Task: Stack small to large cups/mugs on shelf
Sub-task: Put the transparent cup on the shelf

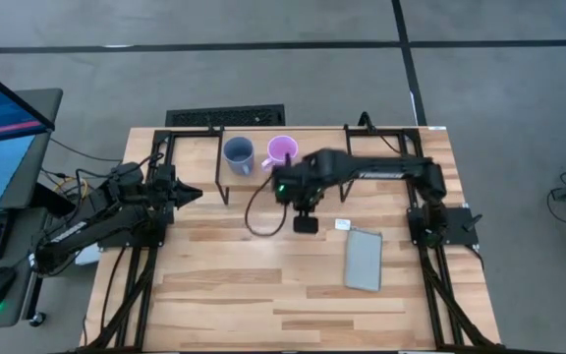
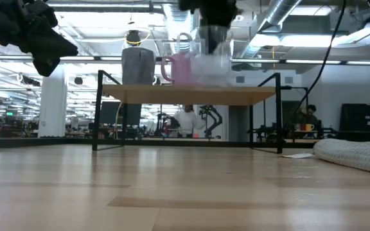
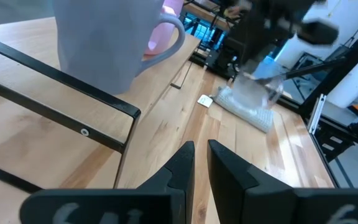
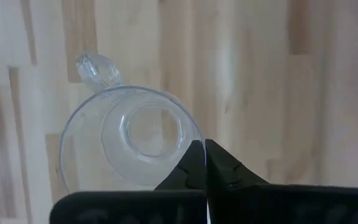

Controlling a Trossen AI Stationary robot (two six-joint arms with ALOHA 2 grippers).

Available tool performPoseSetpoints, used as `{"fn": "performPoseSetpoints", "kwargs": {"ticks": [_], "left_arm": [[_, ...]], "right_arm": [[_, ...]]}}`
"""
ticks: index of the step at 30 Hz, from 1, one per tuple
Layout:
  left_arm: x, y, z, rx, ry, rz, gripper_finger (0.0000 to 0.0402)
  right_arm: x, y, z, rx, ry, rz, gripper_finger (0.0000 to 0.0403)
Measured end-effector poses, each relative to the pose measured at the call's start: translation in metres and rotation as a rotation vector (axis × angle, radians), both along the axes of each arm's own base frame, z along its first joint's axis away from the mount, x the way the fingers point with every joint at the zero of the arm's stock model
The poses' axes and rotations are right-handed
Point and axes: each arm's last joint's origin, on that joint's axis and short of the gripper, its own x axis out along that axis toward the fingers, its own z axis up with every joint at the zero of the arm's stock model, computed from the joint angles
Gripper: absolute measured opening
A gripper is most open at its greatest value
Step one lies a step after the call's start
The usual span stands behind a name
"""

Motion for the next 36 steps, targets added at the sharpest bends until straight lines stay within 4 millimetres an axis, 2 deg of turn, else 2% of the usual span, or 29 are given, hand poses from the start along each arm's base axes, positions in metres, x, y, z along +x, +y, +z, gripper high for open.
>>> {"fn": "performPoseSetpoints", "kwargs": {"ticks": [9,14,18,22,26,31,36], "left_arm": [[0.000,0.000,0.000,0.000,0.000,-0.001,0.0033],[0.000,0.000,0.000,0.001,0.000,0.003,0.0033],[0.000,0.000,0.000,0.001,0.000,0.003,0.0033],[0.000,0.001,0.000,0.004,0.002,0.020,0.0033],[0.000,0.001,0.000,0.005,0.003,0.026,0.0033],[0.000,0.001,0.000,0.005,0.003,0.028,0.0033],[0.000,0.001,0.000,0.005,0.004,0.029,0.0033]], "right_arm": [[-0.051,-0.042,0.067,-0.103,-0.168,-0.144,0.0003],[-0.077,-0.062,0.088,-0.163,-0.198,-0.195,0.0006],[-0.092,-0.084,0.087,-0.186,-0.112,-0.252,0.0004],[-0.096,-0.106,0.085,-0.202,-0.097,-0.265,0.0004],[-0.091,-0.126,0.073,-0.154,-0.065,-0.278,0.0004],[-0.089,-0.145,0.064,-0.116,-0.050,-0.272,0.0004],[-0.089,-0.154,0.059,-0.095,-0.035,-0.269,0.0004]]}}
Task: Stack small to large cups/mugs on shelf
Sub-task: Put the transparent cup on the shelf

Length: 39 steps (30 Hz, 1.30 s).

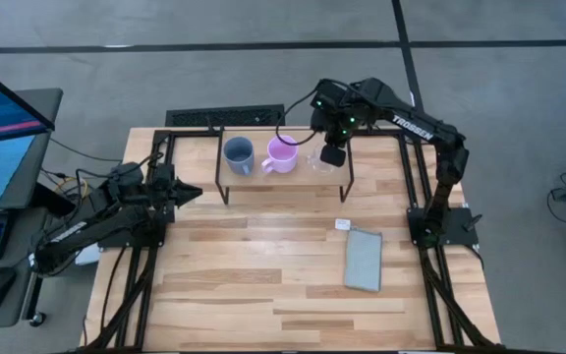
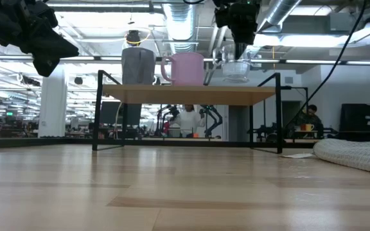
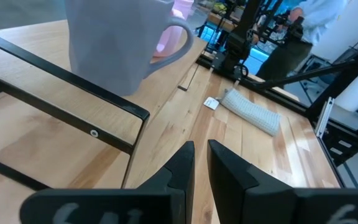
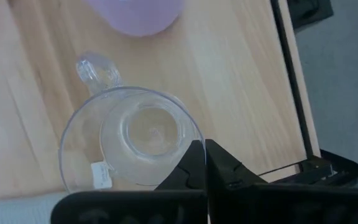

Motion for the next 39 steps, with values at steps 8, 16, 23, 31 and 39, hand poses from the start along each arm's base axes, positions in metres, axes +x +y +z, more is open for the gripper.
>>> {"fn": "performPoseSetpoints", "kwargs": {"ticks": [8,16,23,31,39], "left_arm": [[0.000,0.000,0.000,0.000,0.000,0.001,0.0033],[0.000,0.000,0.000,-0.001,0.000,0.002,0.0033],[0.000,0.000,0.000,-0.001,0.000,0.002,0.0033],[0.000,0.000,0.000,-0.001,0.000,0.002,0.0033],[0.000,0.000,0.000,-0.001,0.000,0.002,0.0033]], "right_arm": [[-0.010,-0.016,0.000,0.016,0.002,-0.050,0.0004],[0.008,-0.023,-0.022,0.024,0.068,-0.008,0.0003],[0.012,-0.026,-0.025,0.016,0.051,0.009,0.0004],[0.012,-0.027,-0.025,0.012,0.052,0.006,0.0031],[0.012,-0.026,-0.025,-0.002,0.063,0.006,0.0054]]}}
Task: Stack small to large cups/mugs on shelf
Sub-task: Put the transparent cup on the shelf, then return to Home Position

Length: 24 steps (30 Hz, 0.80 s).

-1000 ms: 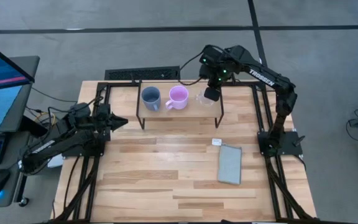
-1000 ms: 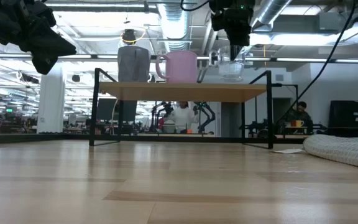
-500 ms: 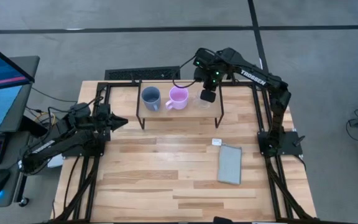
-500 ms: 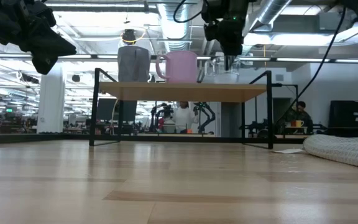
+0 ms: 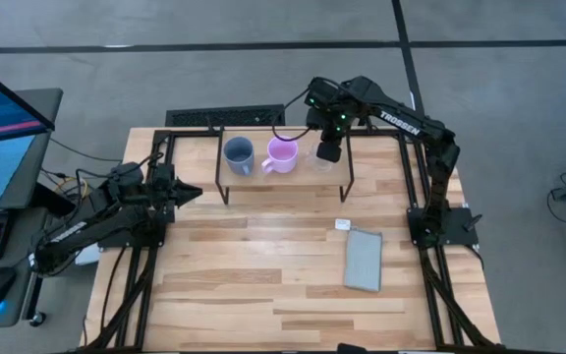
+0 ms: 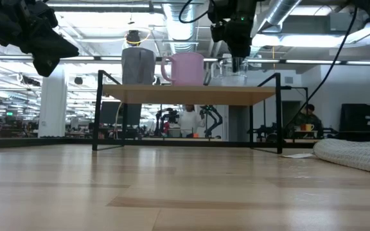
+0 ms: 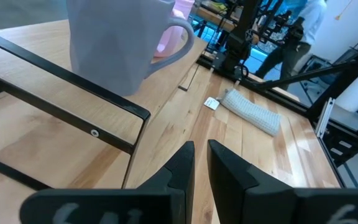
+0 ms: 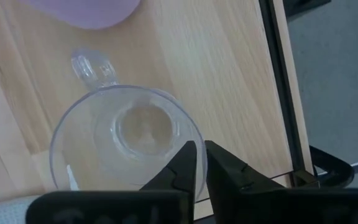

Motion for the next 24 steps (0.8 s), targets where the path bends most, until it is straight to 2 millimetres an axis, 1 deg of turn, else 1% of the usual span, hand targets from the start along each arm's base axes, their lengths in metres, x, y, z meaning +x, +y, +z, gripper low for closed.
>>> {"fn": "performPoseSetpoints", "kwargs": {"ticks": [7,10,13,20,24], "left_arm": [[0.0000,0.0000,0.0000,0.000,0.000,0.000,0.0033],[0.0000,0.0000,0.0000,0.000,0.000,0.000,0.0033],[0.0000,0.0000,0.0000,0.000,0.000,0.000,0.0033],[-0.0001,0.0004,0.0000,0.003,0.002,0.012,0.0033],[-0.0001,0.0004,0.0000,0.003,0.002,0.012,0.0033]], "right_arm": [[-0.0001,0.0001,0.0000,0.001,0.001,0.000,0.0057],[-0.0001,0.0001,0.0000,0.001,0.001,0.000,0.0067],[-0.0001,0.0001,0.0000,0.002,0.001,0.000,0.0090],[-0.0001,0.0000,0.0000,0.002,0.000,0.000,0.0170],[0.0000,0.0013,0.0018,0.000,-0.001,0.004,0.0201]]}}
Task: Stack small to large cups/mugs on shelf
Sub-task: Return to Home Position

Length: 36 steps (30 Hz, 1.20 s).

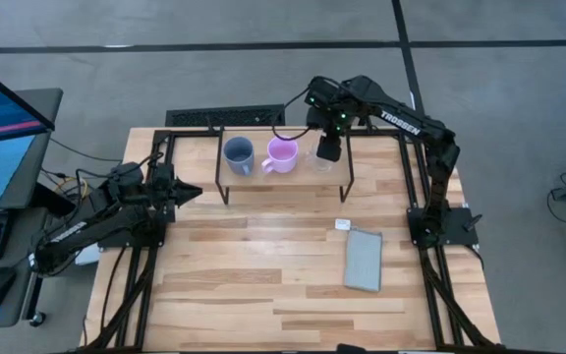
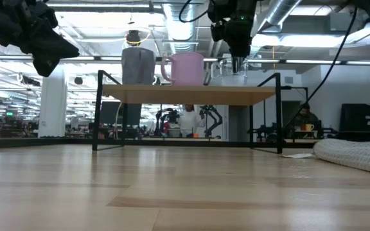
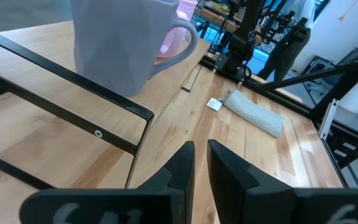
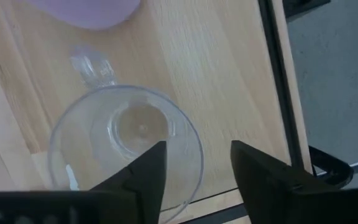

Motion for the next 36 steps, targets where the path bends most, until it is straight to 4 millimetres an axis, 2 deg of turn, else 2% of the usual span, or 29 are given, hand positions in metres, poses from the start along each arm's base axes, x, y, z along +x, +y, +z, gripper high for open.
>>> {"fn": "performPoseSetpoints", "kwargs": {"ticks": [4,11,17,21,26,31,36], "left_arm": [[0.000,0.000,0.000,0.000,0.000,0.000,0.0033],[0.000,0.000,0.000,0.000,0.000,0.000,0.0033],[0.000,0.000,0.000,0.000,0.000,0.000,0.0033],[0.000,0.000,0.000,-0.001,-0.001,-0.005,0.0033],[0.000,0.000,0.000,0.000,-0.003,-0.005,0.0033],[0.000,0.000,0.001,0.002,-0.006,-0.006,0.0033],[0.000,0.000,0.001,0.003,-0.008,-0.006,0.0033]], "right_arm": [[0.001,0.001,0.017,-0.034,-0.063,0.006,0.0216],[-0.006,0.006,0.059,-0.125,-0.183,0.010,0.0220],[-0.011,0.016,0.077,-0.151,-0.216,-0.001,0.0219],[-0.010,0.036,0.085,-0.117,-0.280,0.064,0.0219],[-0.011,0.065,0.108,-0.063,-0.462,0.153,0.0218],[-0.029,0.094,0.133,-0.067,-0.581,0.204,0.0218],[-0.046,0.117,0.148,-0.098,-0.627,0.184,0.0218]]}}
